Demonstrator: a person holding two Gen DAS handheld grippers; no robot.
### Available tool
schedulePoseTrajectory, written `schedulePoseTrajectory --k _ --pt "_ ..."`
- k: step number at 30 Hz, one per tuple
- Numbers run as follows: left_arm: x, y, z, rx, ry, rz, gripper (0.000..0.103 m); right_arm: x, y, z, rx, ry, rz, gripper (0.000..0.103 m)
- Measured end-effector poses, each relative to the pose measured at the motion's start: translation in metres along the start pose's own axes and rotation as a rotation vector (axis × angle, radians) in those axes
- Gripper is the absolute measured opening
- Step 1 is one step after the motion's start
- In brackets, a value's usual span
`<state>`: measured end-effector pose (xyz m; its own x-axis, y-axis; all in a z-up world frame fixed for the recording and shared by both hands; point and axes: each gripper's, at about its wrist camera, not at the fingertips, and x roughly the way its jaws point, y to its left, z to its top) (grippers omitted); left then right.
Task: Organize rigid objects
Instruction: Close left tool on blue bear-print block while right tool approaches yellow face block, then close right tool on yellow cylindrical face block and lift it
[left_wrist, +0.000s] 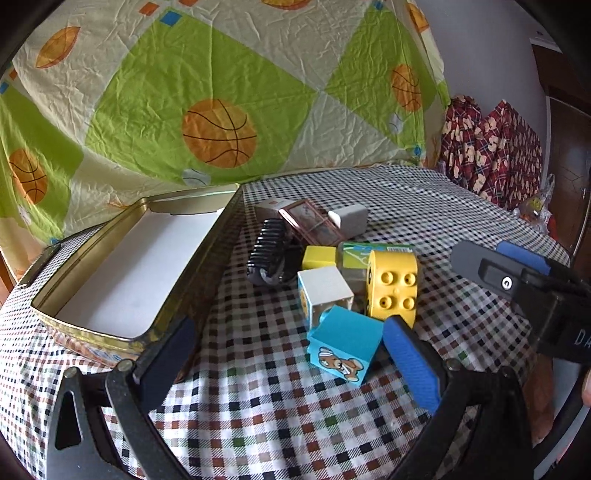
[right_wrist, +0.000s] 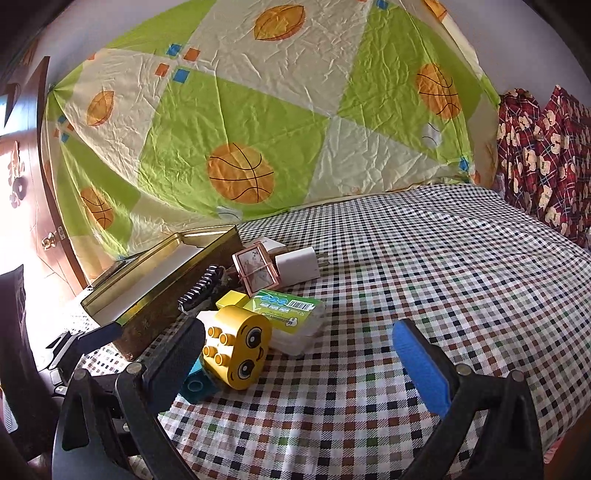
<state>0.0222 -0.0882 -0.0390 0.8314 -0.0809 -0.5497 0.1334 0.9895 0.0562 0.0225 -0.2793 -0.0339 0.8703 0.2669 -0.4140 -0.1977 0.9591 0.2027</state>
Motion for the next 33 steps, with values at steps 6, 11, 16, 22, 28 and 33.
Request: schedulePoseTrajectory --k 6,11,16,22,28,33 --pt "0.009 -0.017 0.001 0.103 0.056 -0.031 0.102 0.002 -0.004 -0.002 0.017 0.009 0.002 0.102" --pt "0.019 -0.016 0.004 0.102 0.112 -0.107 0.082 0.004 -0.002 -0.004 0.012 0.013 0.002 0.102" --pt "0.023 -0.006 0.001 0.044 0.134 -0.198 0.042 0.008 -0.001 -0.006 0.004 0.016 -0.003 0.103" --pt "0.010 0.005 -0.001 -0.021 0.041 -0.158 0.041 0.013 0.012 -0.004 -0.046 0.011 -0.006 0.102" --pt "0.004 0.025 -0.001 -0.101 -0.012 -0.099 0.041 0.028 0.034 0.004 -0.122 0.047 -0.011 0.102" --pt "0.006 0.038 -0.003 -0.163 -0.007 -0.086 0.041 0.045 0.041 0.007 -0.135 0.123 0.009 0.099"
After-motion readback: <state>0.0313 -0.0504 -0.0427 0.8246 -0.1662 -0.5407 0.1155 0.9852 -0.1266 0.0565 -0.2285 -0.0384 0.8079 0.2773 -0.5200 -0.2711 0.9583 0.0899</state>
